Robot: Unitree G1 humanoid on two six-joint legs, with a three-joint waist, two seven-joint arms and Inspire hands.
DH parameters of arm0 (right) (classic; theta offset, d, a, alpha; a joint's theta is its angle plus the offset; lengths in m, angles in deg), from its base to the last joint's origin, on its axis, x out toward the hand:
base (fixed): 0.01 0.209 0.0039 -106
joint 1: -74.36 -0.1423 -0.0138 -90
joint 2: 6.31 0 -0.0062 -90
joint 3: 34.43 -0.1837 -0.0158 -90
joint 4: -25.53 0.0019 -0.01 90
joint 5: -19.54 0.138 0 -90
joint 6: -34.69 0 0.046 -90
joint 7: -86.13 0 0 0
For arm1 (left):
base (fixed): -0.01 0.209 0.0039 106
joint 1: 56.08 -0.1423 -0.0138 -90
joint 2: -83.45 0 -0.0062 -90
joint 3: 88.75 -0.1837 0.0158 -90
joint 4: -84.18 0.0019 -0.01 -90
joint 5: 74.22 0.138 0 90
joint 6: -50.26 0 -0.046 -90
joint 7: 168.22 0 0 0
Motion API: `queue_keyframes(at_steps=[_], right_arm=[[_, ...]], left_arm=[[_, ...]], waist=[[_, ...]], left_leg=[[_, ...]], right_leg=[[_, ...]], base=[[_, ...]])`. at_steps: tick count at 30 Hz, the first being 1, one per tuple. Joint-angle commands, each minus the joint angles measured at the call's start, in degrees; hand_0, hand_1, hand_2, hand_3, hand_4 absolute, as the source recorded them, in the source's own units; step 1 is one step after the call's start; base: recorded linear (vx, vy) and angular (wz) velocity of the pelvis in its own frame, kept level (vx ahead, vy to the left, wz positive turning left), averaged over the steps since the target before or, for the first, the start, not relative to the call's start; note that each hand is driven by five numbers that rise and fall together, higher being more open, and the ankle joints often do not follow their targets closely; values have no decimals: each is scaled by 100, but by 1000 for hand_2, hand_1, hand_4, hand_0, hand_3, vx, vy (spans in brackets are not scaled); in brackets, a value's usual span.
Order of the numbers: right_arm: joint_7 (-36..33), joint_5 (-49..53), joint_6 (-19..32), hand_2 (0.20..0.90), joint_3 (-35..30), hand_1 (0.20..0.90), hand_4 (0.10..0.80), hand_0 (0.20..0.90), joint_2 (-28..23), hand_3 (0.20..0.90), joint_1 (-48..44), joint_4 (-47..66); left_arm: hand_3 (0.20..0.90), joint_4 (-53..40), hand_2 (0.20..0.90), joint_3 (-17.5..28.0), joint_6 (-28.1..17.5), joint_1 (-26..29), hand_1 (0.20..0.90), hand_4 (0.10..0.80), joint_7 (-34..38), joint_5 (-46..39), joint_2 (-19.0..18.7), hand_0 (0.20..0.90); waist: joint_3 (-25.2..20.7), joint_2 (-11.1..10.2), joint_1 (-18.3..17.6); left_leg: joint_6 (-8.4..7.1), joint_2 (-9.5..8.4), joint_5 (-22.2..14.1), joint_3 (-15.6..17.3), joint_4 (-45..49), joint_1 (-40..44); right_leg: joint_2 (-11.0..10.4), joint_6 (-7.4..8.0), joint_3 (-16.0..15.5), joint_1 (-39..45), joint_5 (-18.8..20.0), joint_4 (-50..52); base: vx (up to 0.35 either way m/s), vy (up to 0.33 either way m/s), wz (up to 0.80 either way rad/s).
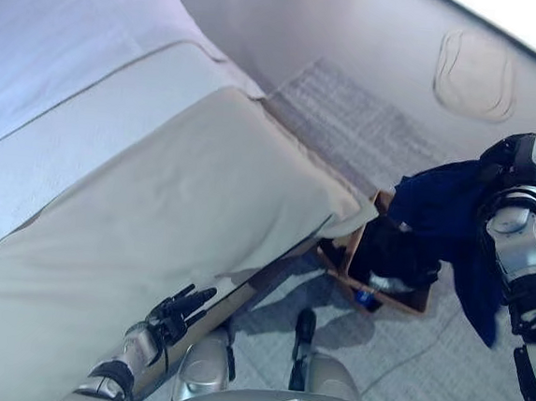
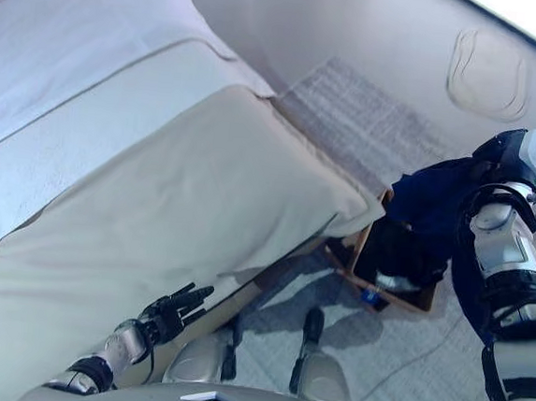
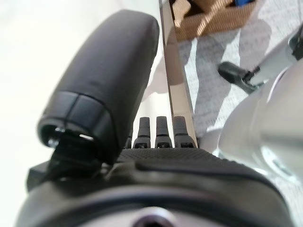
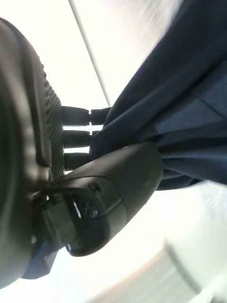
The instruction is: Pick up the clothes from the bed and place them into the basket
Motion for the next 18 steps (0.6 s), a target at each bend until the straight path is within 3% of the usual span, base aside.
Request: queue_keyframes(at_steps=[1, 2, 8, 9, 10, 14, 18], right_arm=[[-817, 128, -264, 300, 291, 300, 100, 300, -185, 200, -1444, -26], [-877, 151, -280, 300, 396, 300, 100, 300, -178, 200, -1564, -133], [-857, -5, -796, 300, 818, 300, 100, 300, -238, 200, -1984, -309], [-857, -81, -952, 441, 891, 441, 265, 441, -253, 365, -2005, -369], [-943, -90, -1104, 900, 977, 900, 800, 900, -262, 900, -2072, -482], [-1186, -22, -1035, 900, 1044, 900, 800, 900, -239, 900, -2212, -669], [-1488, -8, -553, 900, 850, 900, 800, 900, -258, 900, -2179, -358]], left_arm=[[900, -279, 900, -386, -407, 649, 900, 800, -101, -577, -312, 900], [900, -331, 900, -440, -454, 722, 900, 800, -109, -672, -318, 900], [900, -766, 900, -559, -699, 915, 900, 800, -174, -1115, -394, 900], [900, -832, 900, -568, -741, 907, 900, 800, -178, -1163, -408, 900], [900, -946, 900, -565, -776, 901, 900, 800, -169, -1267, -442, 900], [900, -1054, 900, -520, -810, 876, 900, 800, -154, -1383, -474, 900], [900, -1126, 900, -425, -762, 723, 900, 800, -230, -1433, -482, 900]], waist=[[474, -183, -36], [551, -123, -49], [835, 156, -212], [835, 197, -235], [835, 272, -260], [835, 365, -255], [835, 388, -281]], left_leg=[[123, -355, -787, -430, 1008, -921], [86, -347, -915, -496, 1069, -986], [107, -467, -855, -552, 1315, -1746], [109, -493, -847, -556, 1350, -1871], [113, -516, -818, -548, 1346, -2030], [106, -536, -762, -541, 1250, -2147], [94, -540, -750, -501, 1135, -2051]], right_leg=[[-54, -114, -581, -442, -703, 633], [-28, -94, -518, -537, -817, 725], [-67, -184, -346, -1574, -830, 1144], [-64, -200, -317, -1740, -819, 1188], [-60, -212, -282, -1967, -801, 1231], [-42, -221, -242, -2144, -785, 1229], [-19, -206, -191, -2106, -810, 1222]], base=[[-140, -89, -9], [-120, -74, -9], [-67, -13, -12], [-32, 36, -11], [-38, 43, -6], [-32, 44, -7], [-6, 90, -1]])
